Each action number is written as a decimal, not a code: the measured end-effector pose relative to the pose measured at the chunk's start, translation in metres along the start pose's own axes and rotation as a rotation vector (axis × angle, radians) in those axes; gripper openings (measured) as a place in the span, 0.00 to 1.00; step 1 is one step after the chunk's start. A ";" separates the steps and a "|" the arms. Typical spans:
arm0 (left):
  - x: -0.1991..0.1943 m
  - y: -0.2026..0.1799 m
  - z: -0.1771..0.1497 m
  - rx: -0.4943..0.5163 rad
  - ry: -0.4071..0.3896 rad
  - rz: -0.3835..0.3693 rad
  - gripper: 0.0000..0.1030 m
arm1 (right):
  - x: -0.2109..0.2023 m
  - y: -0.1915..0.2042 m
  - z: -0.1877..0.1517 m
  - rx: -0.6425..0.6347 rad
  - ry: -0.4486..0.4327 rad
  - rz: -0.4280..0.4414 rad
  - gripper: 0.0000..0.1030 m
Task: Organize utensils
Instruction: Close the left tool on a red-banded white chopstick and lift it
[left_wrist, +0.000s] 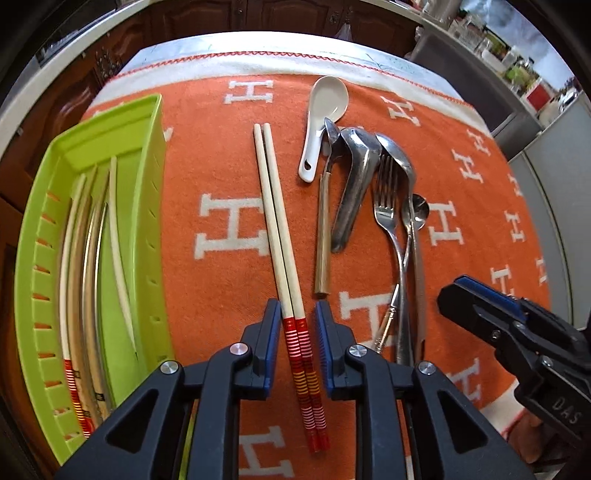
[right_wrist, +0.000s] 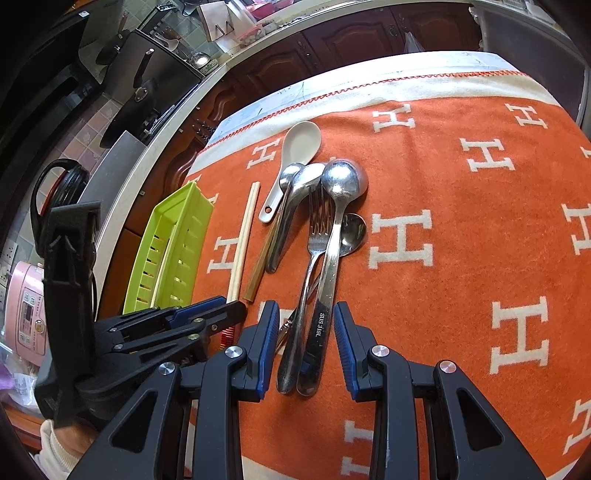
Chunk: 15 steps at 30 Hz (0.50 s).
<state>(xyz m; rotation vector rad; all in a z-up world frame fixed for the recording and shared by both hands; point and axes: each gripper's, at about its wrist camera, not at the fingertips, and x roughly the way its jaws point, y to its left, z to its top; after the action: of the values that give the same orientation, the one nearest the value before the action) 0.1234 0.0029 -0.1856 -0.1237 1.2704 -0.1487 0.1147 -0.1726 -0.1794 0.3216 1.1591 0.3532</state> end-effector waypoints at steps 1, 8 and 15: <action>0.000 0.001 -0.001 0.000 -0.004 -0.004 0.16 | 0.000 0.000 0.000 -0.001 0.000 0.000 0.30; -0.004 0.008 -0.008 -0.038 -0.019 -0.027 0.04 | 0.000 0.002 -0.003 -0.002 0.002 0.005 0.30; -0.015 0.006 -0.013 -0.045 -0.046 -0.025 0.03 | -0.003 0.005 -0.004 -0.007 -0.001 0.000 0.30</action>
<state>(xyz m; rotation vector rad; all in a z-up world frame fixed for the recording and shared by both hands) 0.1065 0.0116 -0.1768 -0.1812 1.2270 -0.1379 0.1093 -0.1689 -0.1765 0.3156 1.1560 0.3575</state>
